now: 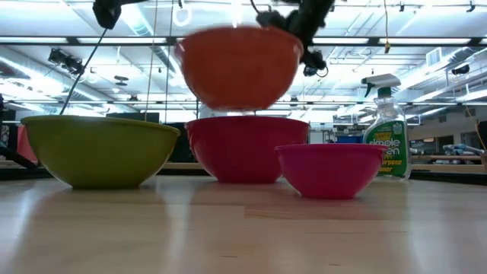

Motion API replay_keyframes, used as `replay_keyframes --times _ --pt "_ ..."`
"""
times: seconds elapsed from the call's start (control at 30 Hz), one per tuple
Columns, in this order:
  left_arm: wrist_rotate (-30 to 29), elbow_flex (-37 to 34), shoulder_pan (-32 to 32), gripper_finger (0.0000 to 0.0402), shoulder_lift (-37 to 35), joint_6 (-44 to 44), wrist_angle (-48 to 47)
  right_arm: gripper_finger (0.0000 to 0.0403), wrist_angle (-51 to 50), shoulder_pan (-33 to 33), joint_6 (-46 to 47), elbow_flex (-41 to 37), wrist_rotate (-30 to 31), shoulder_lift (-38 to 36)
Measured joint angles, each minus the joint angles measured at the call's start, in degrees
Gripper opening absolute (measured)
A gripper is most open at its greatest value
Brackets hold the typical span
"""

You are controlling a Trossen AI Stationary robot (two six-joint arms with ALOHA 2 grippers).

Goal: Nest bowls inside each other
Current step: Stack the orange bowl on top of the red bowl

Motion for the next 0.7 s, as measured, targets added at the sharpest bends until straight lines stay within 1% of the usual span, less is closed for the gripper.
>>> replay_keyframes --times 0.17,0.3,0.47,0.7 --pt "-1.89 0.00 1.92 0.0205 1.58 -0.37 -0.11 0.0029 6.37 -6.70 -2.83 -4.48 -1.85 0.44" --pt "-1.92 0.00 3.54 0.0205 3.46 -1.07 -0.18 0.0029 10.60 -9.71 -5.33 -7.77 -4.23 2.69" --pt "-1.94 0.02 5.17 0.0205 4.54 -2.45 -0.02 0.0029 11.57 -11.28 -8.20 -9.53 -4.85 6.01" --pt "-1.96 0.02 6.46 0.0205 4.59 -3.18 -0.13 0.0038 12.21 -11.23 -9.43 -9.52 -1.79 9.93"
